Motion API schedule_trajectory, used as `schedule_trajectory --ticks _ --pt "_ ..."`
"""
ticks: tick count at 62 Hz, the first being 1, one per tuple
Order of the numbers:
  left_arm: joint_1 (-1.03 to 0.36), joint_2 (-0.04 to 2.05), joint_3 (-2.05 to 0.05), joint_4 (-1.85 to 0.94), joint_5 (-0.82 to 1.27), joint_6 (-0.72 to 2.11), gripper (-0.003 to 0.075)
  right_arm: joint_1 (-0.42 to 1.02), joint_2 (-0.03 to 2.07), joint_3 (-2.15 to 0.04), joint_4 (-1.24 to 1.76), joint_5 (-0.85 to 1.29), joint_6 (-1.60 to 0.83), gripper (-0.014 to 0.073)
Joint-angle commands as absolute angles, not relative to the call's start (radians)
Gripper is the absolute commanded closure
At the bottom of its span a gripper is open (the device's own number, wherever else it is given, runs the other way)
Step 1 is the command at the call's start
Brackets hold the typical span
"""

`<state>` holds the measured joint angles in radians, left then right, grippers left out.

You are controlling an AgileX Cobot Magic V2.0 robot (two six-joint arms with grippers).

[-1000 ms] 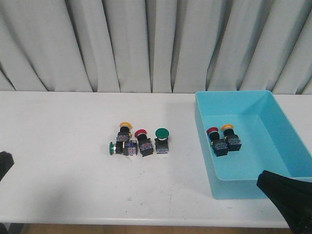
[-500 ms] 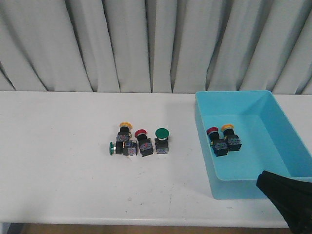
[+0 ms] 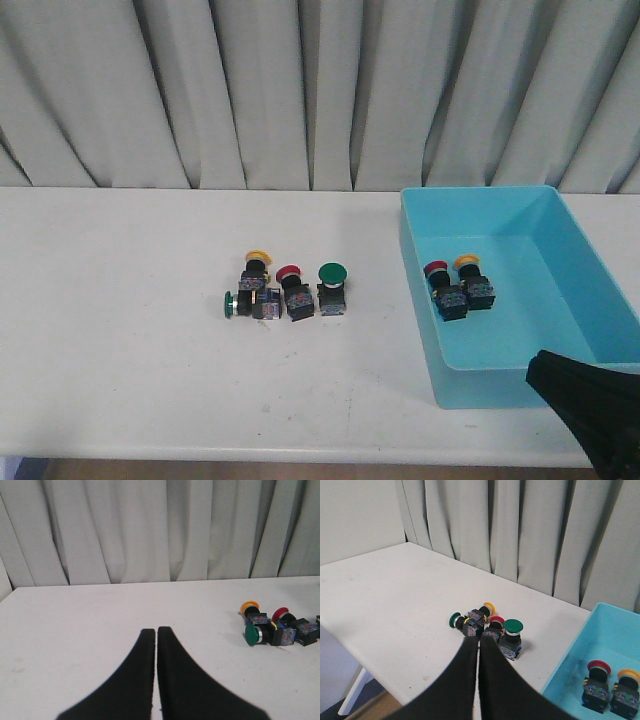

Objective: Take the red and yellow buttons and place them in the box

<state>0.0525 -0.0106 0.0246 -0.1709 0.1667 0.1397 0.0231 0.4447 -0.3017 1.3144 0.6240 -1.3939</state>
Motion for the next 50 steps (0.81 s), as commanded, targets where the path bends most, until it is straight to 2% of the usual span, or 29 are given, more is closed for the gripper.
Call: schedule_trajectory --ticks 1,50 --pt "0.052 -0.036 0.056 -0.178 0.09 0.138 0.0728 0.022 0.45 -0.329 1.358 0.617 -1.397 0.0596" --pt "0.052 -0.036 0.056 -0.178 0.094 0.138 0.0728 0.022 0.45 -0.329 1.358 0.607 -1.397 0.0596"
